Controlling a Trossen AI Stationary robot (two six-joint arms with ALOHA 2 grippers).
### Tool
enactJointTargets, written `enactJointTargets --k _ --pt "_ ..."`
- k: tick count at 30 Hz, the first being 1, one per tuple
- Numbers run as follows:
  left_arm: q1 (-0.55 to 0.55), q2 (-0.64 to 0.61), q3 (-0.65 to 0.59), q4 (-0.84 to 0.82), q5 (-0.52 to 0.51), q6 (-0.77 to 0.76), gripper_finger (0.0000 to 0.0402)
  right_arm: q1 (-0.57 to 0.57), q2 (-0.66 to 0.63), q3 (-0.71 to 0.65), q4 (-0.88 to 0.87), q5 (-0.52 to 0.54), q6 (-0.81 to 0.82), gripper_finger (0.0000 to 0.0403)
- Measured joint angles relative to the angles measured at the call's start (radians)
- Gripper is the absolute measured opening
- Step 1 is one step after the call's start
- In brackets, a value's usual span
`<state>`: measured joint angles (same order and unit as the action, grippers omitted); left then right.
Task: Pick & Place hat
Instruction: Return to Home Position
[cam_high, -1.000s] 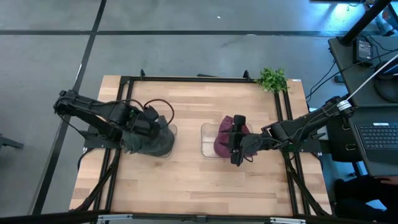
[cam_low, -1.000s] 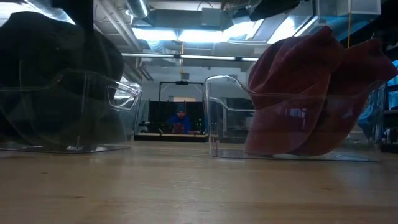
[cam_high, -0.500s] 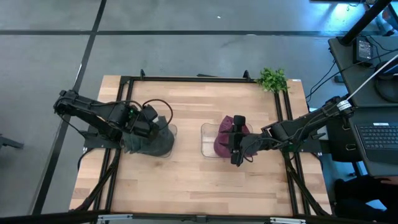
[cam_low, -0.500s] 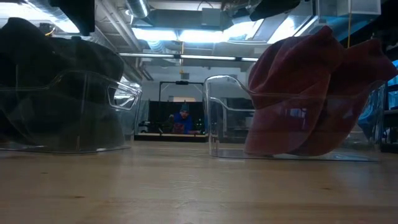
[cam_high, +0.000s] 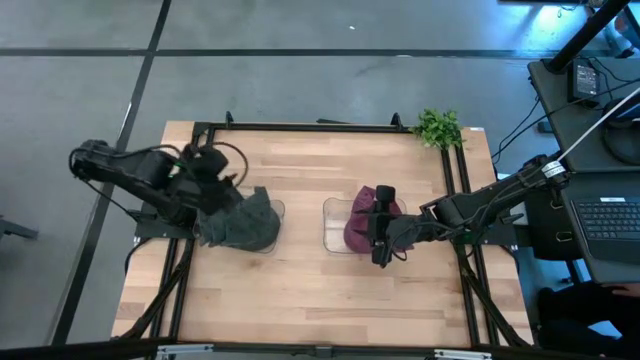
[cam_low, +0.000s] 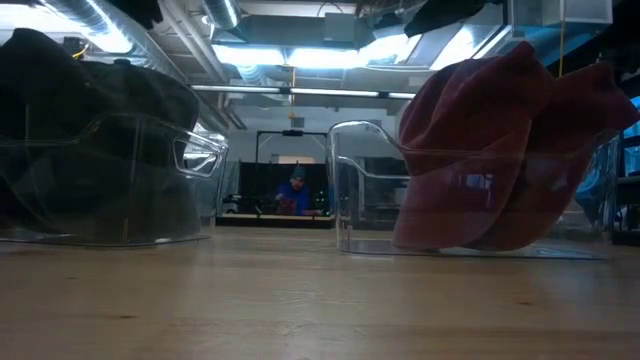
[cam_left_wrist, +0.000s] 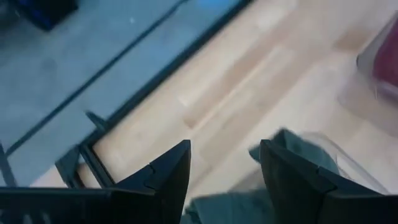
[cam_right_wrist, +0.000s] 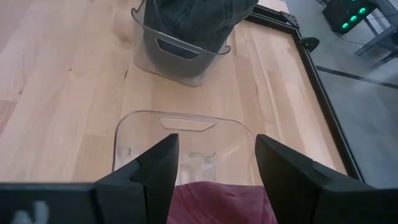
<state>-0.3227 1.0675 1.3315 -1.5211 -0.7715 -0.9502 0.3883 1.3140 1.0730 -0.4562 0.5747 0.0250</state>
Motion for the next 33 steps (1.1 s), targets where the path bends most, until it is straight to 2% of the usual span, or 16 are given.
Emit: enactJointTargets --k 3,6,9,13,17,22,26,31,33 --pt "-0.023 -0.052 -0.023 0.026 -0.068 0.021 0.0185 -0.006 -0.001 0.001 -0.048 -0.029 0.006 0.0211" --pt "-0.064 -0.129 -0.145 0.17 -0.187 0.102 0.0185 -0.017 -0.005 0.001 -0.097 -0.114 -0.008 0.0211" --pt "-0.082 -0.221 -0.272 0.248 -0.185 0.149 0.0185 -0.041 -0.022 0.001 -0.085 -0.163 -0.008 0.0211" --pt "-0.09 -0.368 -0.427 0.31 -0.197 0.115 0.0185 -0.093 -0.033 0.001 -0.086 -0.197 -0.014 0.0211" --pt "-0.097 -0.535 -0.583 0.49 -0.215 0.208 0.0187 -0.14 -0.037 0.001 -0.08 -0.213 -0.043 0.0211" --pt "-0.092 -0.738 -0.76 0.835 -0.13 0.51 0.0185 -0.197 -0.078 -0.023 -0.039 -0.282 -0.061 0.0211" --pt "-0.088 -0.892 -0.866 1.059 -0.049 0.737 0.0187 -0.247 -0.176 -0.146 0.119 -0.359 -0.092 0.0211" --pt "-0.056 -1.064 -0.965 1.196 0.074 0.869 0.0189 -0.336 -0.317 -0.306 0.323 -0.471 -0.111 0.0211" --pt "-0.041 -1.066 -1.005 1.259 0.122 0.903 0.0188 -0.373 -0.369 -0.376 0.413 -0.527 -0.113 0.0211"
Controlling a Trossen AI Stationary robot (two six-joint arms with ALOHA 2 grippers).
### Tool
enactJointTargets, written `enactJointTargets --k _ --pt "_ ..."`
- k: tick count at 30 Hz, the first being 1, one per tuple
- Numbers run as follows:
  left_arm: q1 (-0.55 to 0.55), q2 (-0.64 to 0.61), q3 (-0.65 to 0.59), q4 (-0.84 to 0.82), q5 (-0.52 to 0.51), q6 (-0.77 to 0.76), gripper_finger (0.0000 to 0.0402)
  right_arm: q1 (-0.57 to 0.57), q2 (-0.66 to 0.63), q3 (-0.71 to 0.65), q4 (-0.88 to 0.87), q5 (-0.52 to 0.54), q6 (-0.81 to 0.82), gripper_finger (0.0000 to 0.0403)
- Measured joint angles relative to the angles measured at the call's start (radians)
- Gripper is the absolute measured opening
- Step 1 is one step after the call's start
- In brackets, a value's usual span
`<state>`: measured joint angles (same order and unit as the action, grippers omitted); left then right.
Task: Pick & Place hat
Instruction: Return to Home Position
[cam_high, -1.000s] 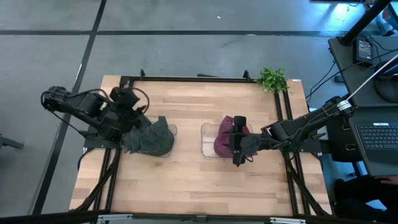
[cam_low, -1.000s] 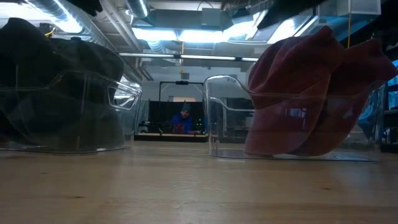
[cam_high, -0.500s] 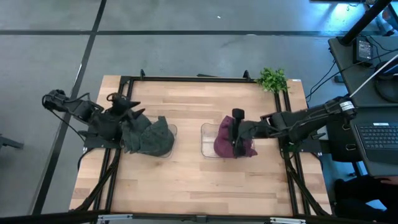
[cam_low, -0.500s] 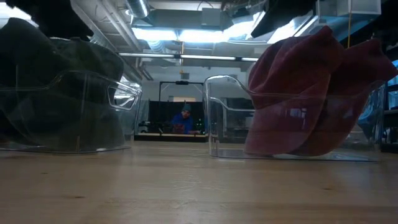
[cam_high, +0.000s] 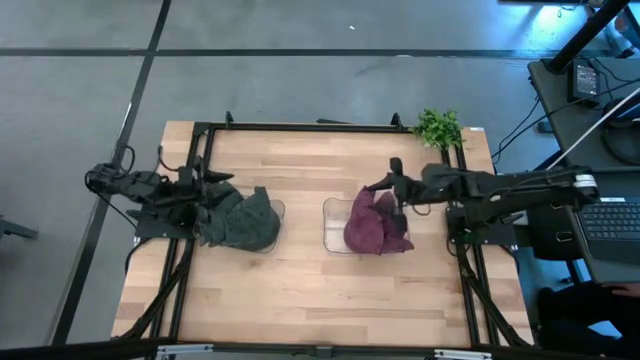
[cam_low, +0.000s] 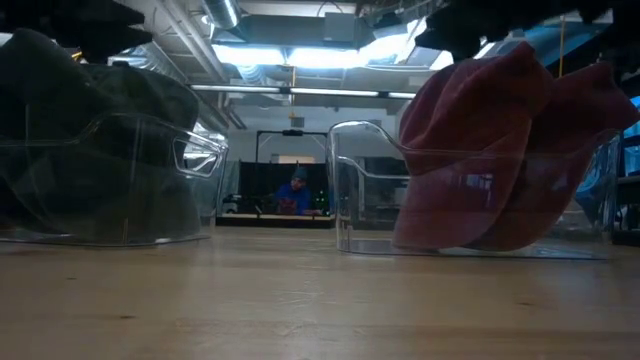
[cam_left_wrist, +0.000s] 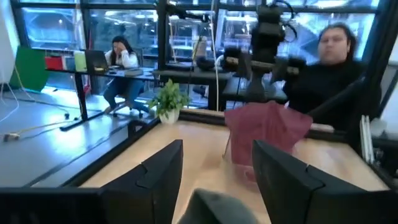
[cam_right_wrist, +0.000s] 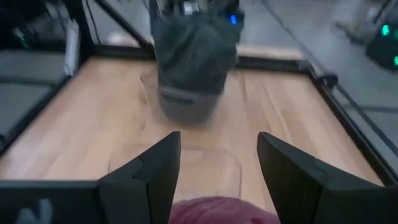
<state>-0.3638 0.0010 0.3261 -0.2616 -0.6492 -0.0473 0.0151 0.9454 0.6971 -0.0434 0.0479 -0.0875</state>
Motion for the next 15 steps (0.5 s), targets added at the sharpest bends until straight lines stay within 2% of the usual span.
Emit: enactJointTargets --k 5,8,12,15 --pt "0.067 0.023 -0.095 0.213 0.113 0.067 0.0188 -0.079 -0.106 -0.139 0.172 -0.04 0.033 0.0211" --pt "0.123 0.018 -0.115 0.257 0.228 0.072 0.0189 -0.121 -0.132 -0.195 0.222 -0.042 0.048 0.0211" --pt "0.197 0.009 -0.138 0.252 0.308 0.051 0.0187 -0.174 -0.142 -0.258 0.302 -0.052 0.059 0.0211" --pt "0.252 0.006 -0.158 0.269 0.331 0.05 0.0188 -0.209 -0.142 -0.314 0.39 -0.052 0.062 0.0211"
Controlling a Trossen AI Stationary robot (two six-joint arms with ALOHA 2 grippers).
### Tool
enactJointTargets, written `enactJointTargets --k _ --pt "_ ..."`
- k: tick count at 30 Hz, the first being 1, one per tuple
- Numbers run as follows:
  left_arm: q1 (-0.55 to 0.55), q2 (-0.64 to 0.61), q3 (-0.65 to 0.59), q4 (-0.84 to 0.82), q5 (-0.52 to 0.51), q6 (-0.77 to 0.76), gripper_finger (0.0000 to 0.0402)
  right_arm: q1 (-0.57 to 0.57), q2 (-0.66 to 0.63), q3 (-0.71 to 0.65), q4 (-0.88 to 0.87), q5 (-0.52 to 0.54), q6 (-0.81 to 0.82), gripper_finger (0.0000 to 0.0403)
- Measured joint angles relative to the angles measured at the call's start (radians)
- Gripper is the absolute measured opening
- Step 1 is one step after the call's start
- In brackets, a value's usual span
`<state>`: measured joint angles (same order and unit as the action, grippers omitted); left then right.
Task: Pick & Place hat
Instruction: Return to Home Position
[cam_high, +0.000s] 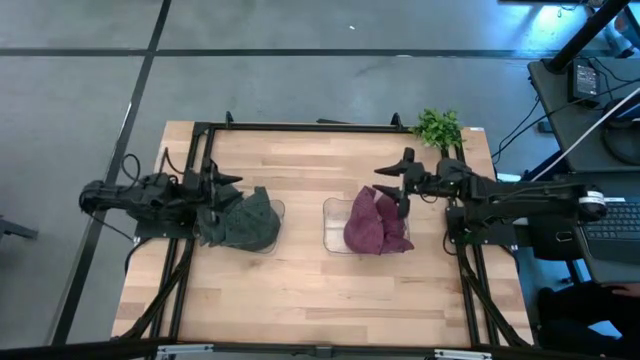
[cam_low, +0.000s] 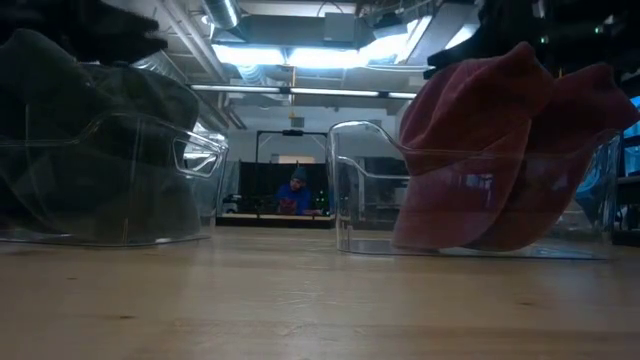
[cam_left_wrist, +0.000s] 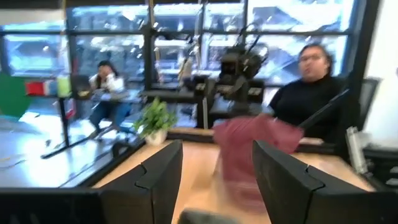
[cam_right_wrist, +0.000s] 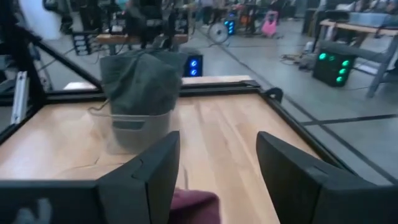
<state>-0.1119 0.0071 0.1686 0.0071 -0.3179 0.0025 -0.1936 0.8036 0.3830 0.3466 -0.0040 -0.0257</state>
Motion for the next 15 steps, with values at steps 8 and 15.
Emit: enactJointTargets --k 8,15 --pt "0.143 0.0 -0.019 -0.024 0.072 0.007 0.0187 -0.073 -0.004 -0.134 0.181 -0.001 0.027 0.0211" --pt "0.271 0.0 -0.033 -0.011 0.19 -0.01 0.0187 -0.13 -0.004 -0.247 0.349 -0.066 0.07 0.0211"
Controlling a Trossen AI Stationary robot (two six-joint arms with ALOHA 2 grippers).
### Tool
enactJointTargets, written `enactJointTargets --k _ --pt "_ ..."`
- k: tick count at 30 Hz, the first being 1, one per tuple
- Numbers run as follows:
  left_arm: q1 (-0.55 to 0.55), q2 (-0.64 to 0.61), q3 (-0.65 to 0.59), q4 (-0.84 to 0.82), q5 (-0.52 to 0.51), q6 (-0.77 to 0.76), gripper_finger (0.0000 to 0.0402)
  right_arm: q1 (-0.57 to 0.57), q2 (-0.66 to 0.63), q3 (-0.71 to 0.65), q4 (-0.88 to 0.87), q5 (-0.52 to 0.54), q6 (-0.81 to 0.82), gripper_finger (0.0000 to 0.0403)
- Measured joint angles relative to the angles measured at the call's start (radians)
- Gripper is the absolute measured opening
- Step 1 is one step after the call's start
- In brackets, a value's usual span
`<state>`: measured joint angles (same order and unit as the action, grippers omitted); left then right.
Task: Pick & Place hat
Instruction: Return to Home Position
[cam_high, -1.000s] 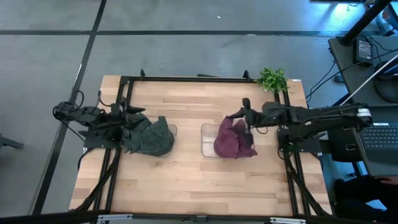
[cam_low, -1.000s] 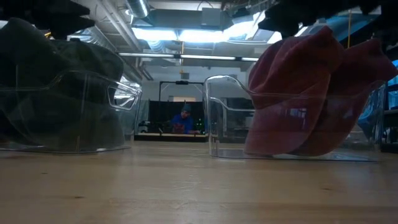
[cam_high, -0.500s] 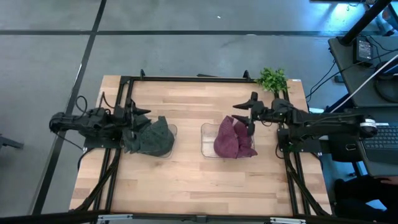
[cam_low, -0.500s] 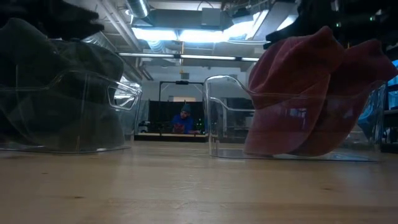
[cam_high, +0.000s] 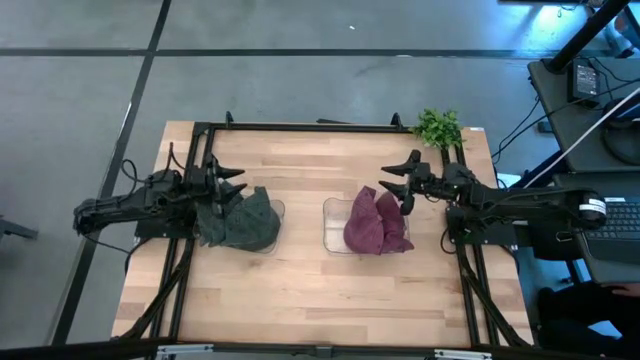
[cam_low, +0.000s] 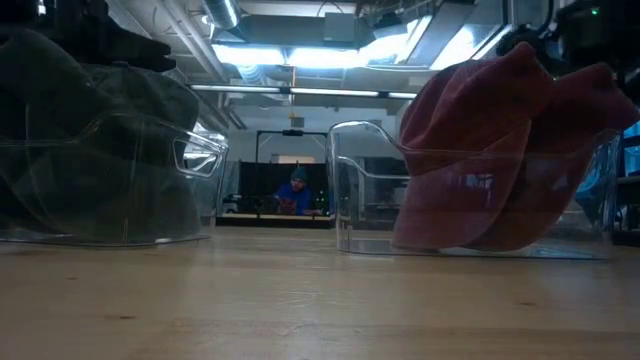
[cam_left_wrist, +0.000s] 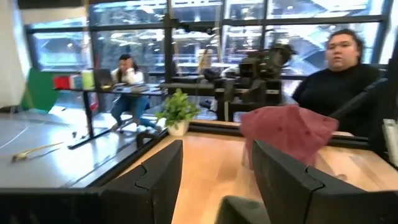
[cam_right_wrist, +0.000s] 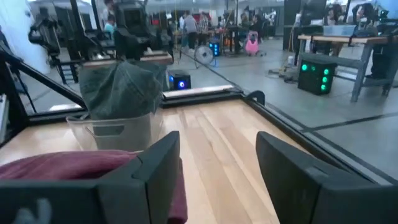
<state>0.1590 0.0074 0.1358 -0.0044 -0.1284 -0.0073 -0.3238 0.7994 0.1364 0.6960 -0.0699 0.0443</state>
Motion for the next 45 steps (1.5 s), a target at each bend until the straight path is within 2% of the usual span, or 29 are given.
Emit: enactJointTargets --k 3,9,22,26,33,45 --pt "0.043 -0.002 -0.024 0.02 0.001 -0.026 0.0188 -0.017 -0.002 -0.042 0.062 -0.003 0.011 0.0211" --pt "0.091 -0.007 -0.128 0.169 0.044 -0.051 0.0187 -0.034 -0.041 -0.129 0.156 -0.003 0.038 0.0211" --pt "0.146 -0.007 -0.128 0.134 0.048 -0.076 0.0188 -0.064 -0.102 -0.131 0.069 -0.002 0.03 0.0211" --pt "0.146 -0.007 -0.128 0.126 0.043 -0.076 0.0189 -0.081 -0.125 -0.131 0.06 0.032 0.02 0.0211" --pt "0.146 -0.007 -0.128 0.127 0.042 -0.076 0.0189 -0.1 -0.223 -0.131 -0.052 0.057 0.032 0.0211" --pt "0.146 -0.007 -0.128 0.127 0.041 -0.076 0.0189 -0.1 -0.523 -0.13 -0.35 0.087 0.045 0.0211"
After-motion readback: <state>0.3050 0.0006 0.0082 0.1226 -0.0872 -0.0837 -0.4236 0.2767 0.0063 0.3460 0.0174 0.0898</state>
